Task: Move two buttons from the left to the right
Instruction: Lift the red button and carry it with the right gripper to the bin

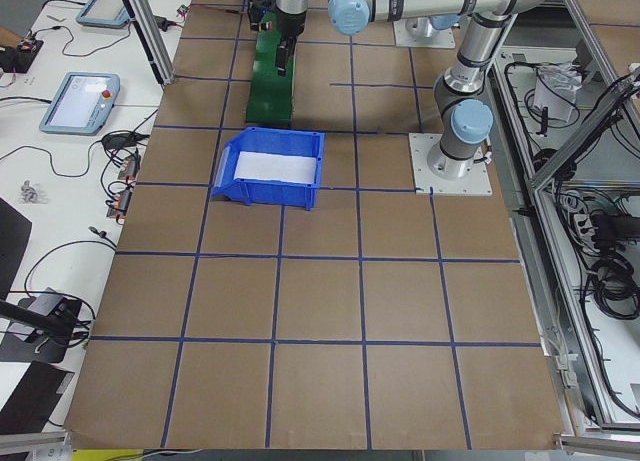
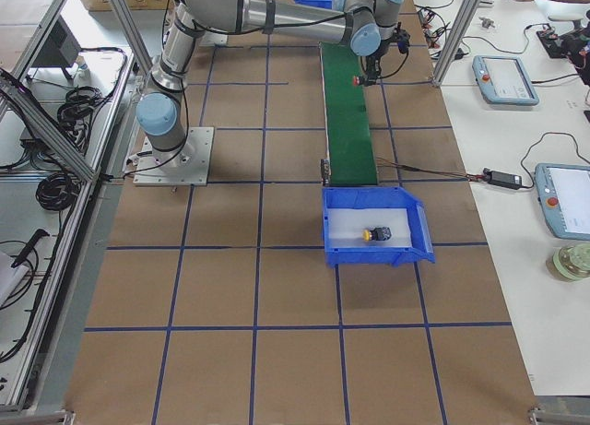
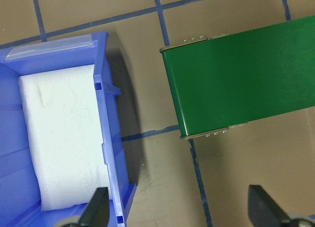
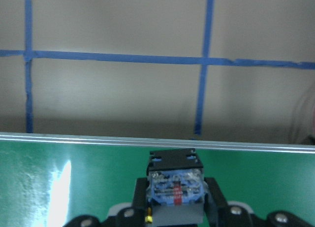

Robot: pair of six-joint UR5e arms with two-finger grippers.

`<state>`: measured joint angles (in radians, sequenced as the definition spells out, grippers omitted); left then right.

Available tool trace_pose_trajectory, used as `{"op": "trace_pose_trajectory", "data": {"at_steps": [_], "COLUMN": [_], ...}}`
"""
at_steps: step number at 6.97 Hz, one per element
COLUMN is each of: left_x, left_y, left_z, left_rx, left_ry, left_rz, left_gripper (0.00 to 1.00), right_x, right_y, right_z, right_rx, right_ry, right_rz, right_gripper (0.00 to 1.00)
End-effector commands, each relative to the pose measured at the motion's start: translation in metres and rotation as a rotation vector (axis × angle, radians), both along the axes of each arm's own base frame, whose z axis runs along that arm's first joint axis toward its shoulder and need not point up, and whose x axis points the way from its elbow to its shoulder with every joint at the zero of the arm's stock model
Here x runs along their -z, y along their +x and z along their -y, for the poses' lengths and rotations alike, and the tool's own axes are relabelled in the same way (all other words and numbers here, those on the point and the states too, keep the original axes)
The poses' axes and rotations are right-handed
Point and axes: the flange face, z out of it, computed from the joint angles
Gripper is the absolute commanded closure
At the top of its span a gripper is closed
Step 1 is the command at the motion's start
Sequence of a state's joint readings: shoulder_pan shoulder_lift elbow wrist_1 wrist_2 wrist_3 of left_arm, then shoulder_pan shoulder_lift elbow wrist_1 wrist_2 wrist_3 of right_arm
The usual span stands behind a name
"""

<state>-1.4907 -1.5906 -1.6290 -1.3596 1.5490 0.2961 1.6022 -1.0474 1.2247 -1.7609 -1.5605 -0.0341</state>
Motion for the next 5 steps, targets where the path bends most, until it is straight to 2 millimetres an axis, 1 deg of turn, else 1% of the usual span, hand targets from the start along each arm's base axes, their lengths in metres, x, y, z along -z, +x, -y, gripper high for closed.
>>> {"op": "trace_pose_trajectory", "data": {"at_steps": [1,2,3,4,5], "left_x": [-0.001,0.002,0.002,0.002,0.002], "left_y": [0.0,-0.001,-0.001,-0.001,-0.001], "left_z": [0.001,-0.001,-0.001,0.0,0.0], "left_rx": [0.001,0.002,0.002,0.002,0.002], "left_ry": [-0.002,0.004,0.004,0.003,0.004], "left_rz": [-0.001,0.0,0.0,0.0,0.0], "left_gripper": [0.0,0.0,0.0,0.0,0.0], "right_x": [-0.043,-0.046,-0.044,-0.041,-0.038], "right_y": [-0.126,-0.199,-0.267,-0.332,-0.388], "right_z": [-0.004,-0.011,-0.029,-0.048,-0.065], "right_rx": [-0.062,-0.042,-0.057,-0.055,-0.06], "right_ry": [0.001,0.023,0.115,0.164,0.179], "right_rz": [-0.008,-0.055,-0.056,-0.069,-0.058], "right_gripper": [0.95,0.94,0.92,0.92,0.92]}}
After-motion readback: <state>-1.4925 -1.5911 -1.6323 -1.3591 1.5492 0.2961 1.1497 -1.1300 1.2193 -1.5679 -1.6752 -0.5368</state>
